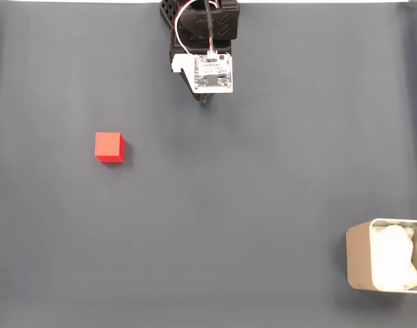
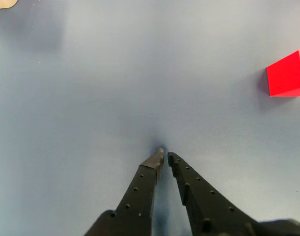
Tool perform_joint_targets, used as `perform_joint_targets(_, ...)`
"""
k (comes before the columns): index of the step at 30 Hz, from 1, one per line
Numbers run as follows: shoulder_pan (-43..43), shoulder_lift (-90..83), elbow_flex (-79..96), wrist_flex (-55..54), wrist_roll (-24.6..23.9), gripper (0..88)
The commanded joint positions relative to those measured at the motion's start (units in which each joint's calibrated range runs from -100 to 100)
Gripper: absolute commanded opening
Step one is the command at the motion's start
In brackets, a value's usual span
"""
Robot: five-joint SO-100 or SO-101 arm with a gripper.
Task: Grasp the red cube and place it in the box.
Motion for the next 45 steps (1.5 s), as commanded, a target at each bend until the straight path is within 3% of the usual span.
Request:
perform_joint_targets(1, 0.41, 0.09, 0.45, 1.28, 0.34, 0.0)
perform_joint_targets(45, 0.20, 0.09, 0.45, 1.20, -0.39, 0.0)
